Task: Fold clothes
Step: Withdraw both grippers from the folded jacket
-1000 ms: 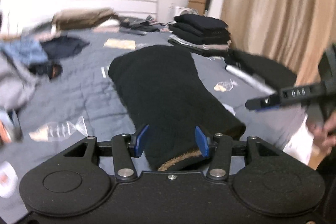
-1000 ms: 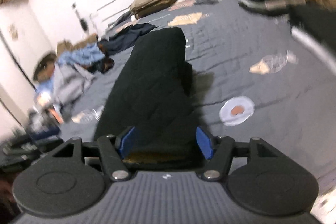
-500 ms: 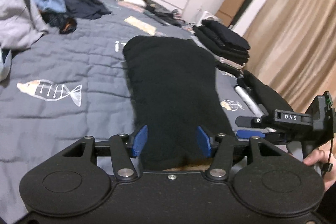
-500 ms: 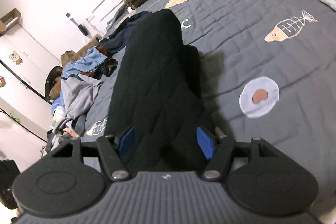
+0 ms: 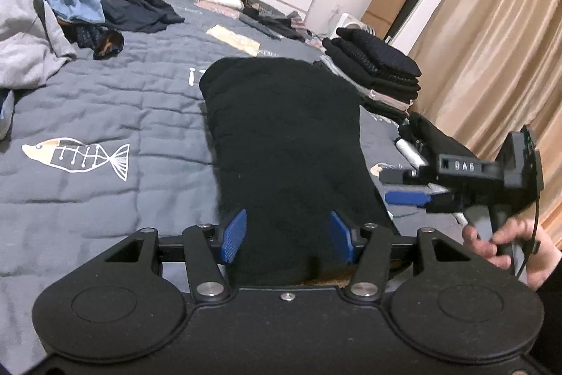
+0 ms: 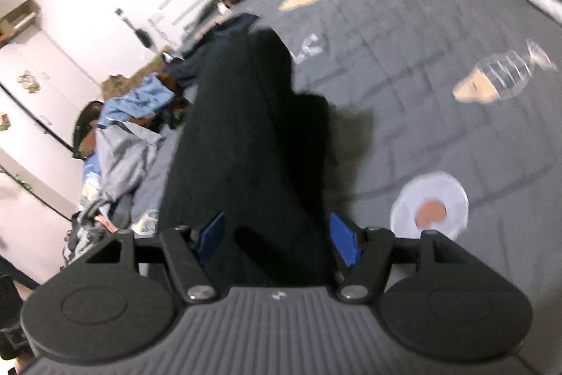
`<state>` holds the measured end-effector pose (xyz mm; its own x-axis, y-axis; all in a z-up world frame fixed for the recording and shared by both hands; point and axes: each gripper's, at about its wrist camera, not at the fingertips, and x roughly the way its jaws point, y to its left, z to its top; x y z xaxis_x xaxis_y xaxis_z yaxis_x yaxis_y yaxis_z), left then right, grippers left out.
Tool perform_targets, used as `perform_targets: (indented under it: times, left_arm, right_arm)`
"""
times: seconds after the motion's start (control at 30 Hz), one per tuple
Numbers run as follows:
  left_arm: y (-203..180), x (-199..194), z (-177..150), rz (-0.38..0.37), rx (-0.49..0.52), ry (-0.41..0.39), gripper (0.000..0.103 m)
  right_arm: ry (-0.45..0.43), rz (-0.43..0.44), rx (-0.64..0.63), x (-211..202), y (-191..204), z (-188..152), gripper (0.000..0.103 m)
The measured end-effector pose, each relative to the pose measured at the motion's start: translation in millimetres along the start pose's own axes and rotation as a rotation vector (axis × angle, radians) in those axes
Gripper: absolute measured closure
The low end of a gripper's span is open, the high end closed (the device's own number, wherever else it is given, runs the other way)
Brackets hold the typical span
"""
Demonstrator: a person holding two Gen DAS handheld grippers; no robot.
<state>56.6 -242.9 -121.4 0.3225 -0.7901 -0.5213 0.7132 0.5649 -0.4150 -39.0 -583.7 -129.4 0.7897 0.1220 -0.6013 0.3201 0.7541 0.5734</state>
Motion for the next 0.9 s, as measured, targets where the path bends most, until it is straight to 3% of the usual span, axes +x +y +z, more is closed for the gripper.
perform_targets:
  times: [0.13,0.37,0.5,0.63,0.73,0.9]
  left_arm:
    - [-4,-5,5,0.006,-0.021,-0.033,0.050]
    - [-10,2,13,-0.061,-0.075,-0.122,0.050]
    - [-12,10,13,-0.084,-0.077,-0.108,0.050]
    - [-18,12,10,-0.093,-0.012,-0.106,0.050]
    - [-17,17,8,-0.090,-0.013,-0.093,0.050]
    - [-17,23,6,-0.063,0.005,-0.066,0.050]
  right_arm:
    - [-0.042,0.059,0.023,-4,-4,24,0.037]
    - [-0.097,0.323,0.114,16,-14,76,0.036]
    - [-0.082,0.414,0.188,43,-29,90,0.036]
    - [-0.066,0.480,0.240,62,-39,95,0.033]
    - [-0.044,0.505,0.232,72,-41,101,0.030]
    - [0.044,0.399,0.242,99,-54,94,0.028]
